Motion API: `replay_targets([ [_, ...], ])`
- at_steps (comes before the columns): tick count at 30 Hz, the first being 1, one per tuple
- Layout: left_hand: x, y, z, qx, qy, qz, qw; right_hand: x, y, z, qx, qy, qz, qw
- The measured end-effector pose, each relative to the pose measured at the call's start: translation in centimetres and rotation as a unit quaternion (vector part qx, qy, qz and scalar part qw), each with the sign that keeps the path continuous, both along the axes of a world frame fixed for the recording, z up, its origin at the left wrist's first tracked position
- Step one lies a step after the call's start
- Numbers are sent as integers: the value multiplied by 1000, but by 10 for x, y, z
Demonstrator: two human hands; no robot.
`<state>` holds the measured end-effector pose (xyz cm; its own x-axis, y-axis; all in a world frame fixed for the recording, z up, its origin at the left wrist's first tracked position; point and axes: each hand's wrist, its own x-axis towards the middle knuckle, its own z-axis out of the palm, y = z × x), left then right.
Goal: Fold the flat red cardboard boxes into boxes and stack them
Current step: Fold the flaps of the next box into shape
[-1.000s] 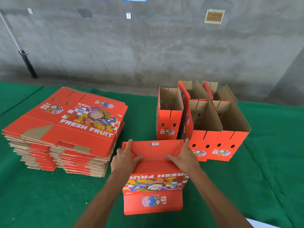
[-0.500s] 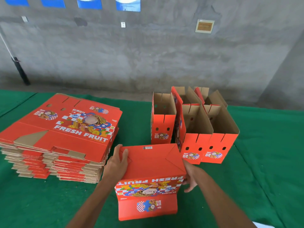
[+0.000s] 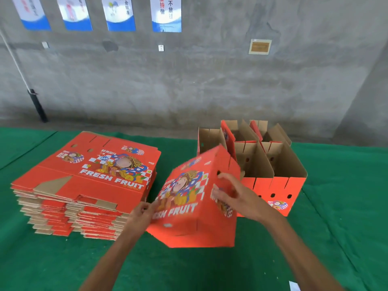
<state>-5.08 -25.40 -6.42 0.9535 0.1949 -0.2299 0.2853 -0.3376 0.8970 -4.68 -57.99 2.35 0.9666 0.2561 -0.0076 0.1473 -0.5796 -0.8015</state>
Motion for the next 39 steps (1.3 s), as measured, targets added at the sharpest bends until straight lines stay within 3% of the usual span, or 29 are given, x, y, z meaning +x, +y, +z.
replay_targets([
  [3, -9, -23, -3, -85, 24, -51, 995, -34, 30, -14, -189, -139, 36, 971],
  [6, -8, -54, -20, -212, 75, -126, 966, -69, 71, -55, -329, -186, 22, 926],
  [10, -2, -82, -54, -289, 106, -84, 948, -82, 85, -103, -404, -179, -43, 896],
  [14, 2, -97, -73, -307, 70, -54, 947, -80, 90, -138, -408, -97, -56, 906],
  [17, 18, -113, -81, -298, 96, -49, 949, -71, 91, -163, -381, -17, -104, 919],
  [21, 49, -132, -90, -331, 165, -62, 927, -55, 91, -189, -372, -22, -134, 918],
  [28, 115, -154, -99, -343, 182, -110, 915, 17, 68, -208, -377, 58, -108, 918],
  [32, 153, -170, -83, -254, 147, -119, 949, 63, 47, -219, -395, 27, -124, 910],
  [36, 181, -149, -58, 6, 20, -130, 991, 90, 31, -220, -403, 16, -122, 907],
  [39, 196, -94, -33, 187, -45, -159, 968, 92, 33, -216, -362, 15, -118, 925],
])
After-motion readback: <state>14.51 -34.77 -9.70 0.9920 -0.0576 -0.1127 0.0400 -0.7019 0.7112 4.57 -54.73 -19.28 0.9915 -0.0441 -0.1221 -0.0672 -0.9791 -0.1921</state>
